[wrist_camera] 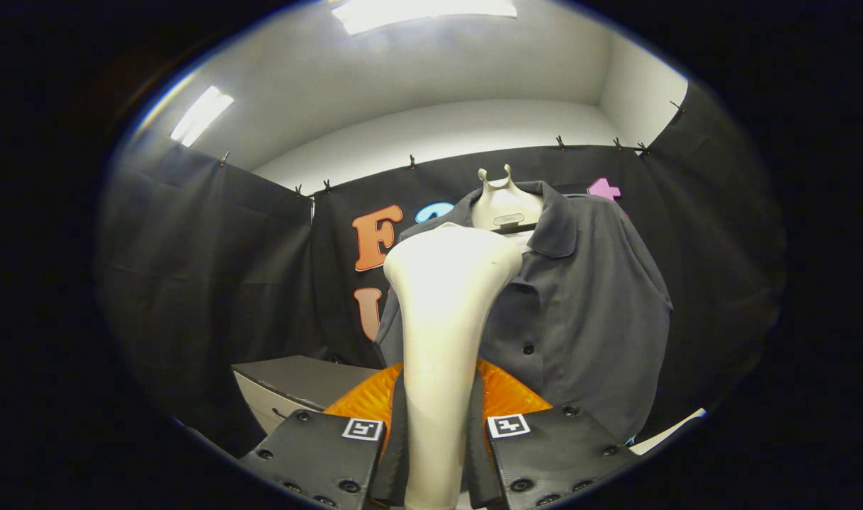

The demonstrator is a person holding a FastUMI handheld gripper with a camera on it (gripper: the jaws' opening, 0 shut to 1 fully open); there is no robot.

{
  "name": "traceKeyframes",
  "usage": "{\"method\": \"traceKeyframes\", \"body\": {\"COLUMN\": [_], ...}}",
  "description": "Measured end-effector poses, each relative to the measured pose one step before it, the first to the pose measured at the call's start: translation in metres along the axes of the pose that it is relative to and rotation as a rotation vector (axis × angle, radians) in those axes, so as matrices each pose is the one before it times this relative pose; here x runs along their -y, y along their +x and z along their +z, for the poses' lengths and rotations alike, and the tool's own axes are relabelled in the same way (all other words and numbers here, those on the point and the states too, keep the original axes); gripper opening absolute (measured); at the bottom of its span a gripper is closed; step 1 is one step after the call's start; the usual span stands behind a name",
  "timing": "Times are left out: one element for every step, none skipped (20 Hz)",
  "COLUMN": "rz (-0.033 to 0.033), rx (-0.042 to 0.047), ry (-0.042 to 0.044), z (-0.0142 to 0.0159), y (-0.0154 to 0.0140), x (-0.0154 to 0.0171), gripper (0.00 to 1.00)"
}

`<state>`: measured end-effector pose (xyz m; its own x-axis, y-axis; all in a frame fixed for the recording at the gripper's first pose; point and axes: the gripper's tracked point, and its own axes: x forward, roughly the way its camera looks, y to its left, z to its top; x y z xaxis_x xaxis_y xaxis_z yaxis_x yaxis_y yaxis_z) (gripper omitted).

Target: Iron the clothes twice with a garment steamer, once on the left side and once on the right side.

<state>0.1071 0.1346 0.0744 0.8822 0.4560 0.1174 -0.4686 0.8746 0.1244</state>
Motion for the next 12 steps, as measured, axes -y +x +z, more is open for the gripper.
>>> {"method": "traceKeyframes", "body": {"rz": [-0.00371, -0.00536, -0.00299, -0.00267, -0.00504, -0.00595, -0.00605, -0.00575, -0.00091, 0.00216, 0.00279, 0.00020], "rx": [-0.00395, -0.00463, -0.00257, -0.00617, -0.00562, -0.00676, -0.00786, -0.00806, -0.00755, -0.00584, -0.00339, -0.00323], "ry": [0.00082, 0.00289, 0.00761, 0.00564, 0.00099, -0.00547, -0.00775, -0.00787, -0.00511, -0.00142, 0.00189, -0.00062], "z": [-0.00472, -0.00457, -0.00314, -0.00168, -0.00366, -0.00598, -0.00403, -0.00348, -0.00390, -0.00331, -0.00193, -0.00225], "y": [0.00149, 0.00343, 0.00405, 0.00124, 0.00446, 0.00549, 0.00584, 0.00474, 0.00455, 0.00402, 0.00495, 0.00483], "x": [0.00116, 0.00191, 0.00060, 0.00199, 0.00214, 0.00000, 0.00107, 0.00102, 0.00044, -0.00118, -0.00132, -0.00018], "gripper": [0.40, 0.40, 0.40, 0.40, 0.40, 0.40, 0.40, 0.40, 0.40, 0.40, 0.40, 0.40]}}
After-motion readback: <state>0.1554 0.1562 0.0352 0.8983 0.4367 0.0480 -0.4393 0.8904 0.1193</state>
